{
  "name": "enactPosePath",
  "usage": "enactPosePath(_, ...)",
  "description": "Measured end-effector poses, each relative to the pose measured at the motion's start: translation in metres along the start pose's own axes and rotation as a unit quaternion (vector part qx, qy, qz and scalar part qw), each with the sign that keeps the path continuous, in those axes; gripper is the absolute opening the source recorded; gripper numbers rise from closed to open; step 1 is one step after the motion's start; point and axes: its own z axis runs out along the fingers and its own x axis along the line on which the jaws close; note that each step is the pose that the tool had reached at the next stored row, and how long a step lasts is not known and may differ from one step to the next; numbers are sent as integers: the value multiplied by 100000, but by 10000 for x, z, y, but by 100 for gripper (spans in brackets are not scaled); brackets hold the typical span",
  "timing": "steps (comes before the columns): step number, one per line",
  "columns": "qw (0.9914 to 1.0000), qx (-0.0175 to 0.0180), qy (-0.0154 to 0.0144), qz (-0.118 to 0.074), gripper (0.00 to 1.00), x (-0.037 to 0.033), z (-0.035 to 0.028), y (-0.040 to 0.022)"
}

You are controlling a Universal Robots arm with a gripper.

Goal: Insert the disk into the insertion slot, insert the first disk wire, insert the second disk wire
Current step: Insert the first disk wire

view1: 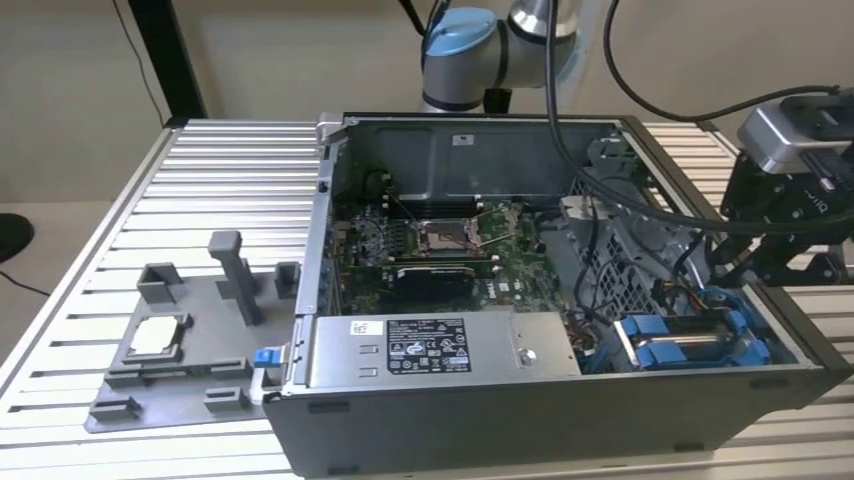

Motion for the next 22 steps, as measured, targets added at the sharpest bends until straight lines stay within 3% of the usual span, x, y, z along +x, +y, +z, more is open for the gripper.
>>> enactPosePath(9,100000,0,-57,1,100,0,11,0)
enactPosePath(10,100000,0,-59,1,0,0,11,0)
enactPosePath(14,100000,-1,-65,1,0,0,11,0)
enactPosePath(17,100000,-27,-56,-1,0,-11,-56,12)
enactPosePath(19,100000,-32,-56,1,0,-17,-101,57)
enactPosePath(22,100000,-28,17,3,0,-18,-119,176)
